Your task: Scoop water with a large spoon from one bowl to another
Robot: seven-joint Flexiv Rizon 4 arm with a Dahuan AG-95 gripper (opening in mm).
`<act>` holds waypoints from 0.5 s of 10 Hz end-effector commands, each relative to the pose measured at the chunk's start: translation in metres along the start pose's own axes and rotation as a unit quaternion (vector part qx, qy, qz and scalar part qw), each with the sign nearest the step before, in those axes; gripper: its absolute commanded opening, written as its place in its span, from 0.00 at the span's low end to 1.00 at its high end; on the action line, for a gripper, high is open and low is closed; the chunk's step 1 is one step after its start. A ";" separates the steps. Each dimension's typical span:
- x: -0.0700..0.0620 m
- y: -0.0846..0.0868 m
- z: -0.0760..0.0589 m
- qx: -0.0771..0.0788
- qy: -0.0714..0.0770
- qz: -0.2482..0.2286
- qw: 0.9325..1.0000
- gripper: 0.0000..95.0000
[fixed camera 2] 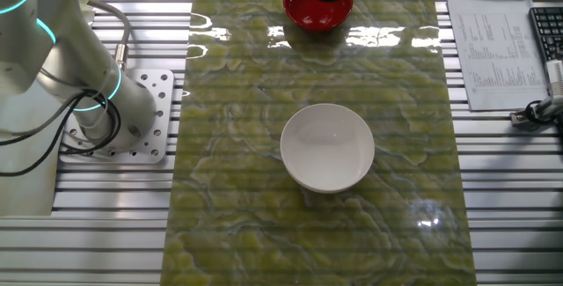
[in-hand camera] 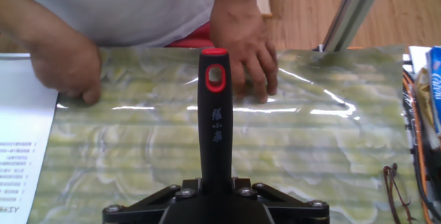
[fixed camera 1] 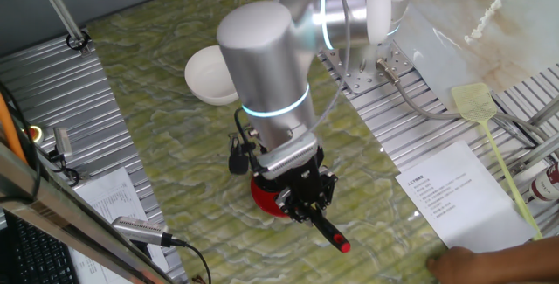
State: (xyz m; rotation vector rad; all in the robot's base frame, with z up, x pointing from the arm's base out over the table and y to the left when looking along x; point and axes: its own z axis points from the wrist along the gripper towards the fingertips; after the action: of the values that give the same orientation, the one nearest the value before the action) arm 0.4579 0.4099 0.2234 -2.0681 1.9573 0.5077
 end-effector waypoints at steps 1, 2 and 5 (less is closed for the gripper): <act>0.000 0.003 0.000 -0.003 0.008 -0.007 1.000 0.00; 0.000 0.003 0.001 -0.006 0.015 -0.013 1.000 0.00; 0.000 0.003 0.001 -0.010 0.018 -0.021 1.000 0.00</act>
State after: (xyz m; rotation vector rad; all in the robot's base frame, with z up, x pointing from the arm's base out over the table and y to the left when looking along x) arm 0.4556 0.4116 0.2219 -2.1412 1.9298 0.4857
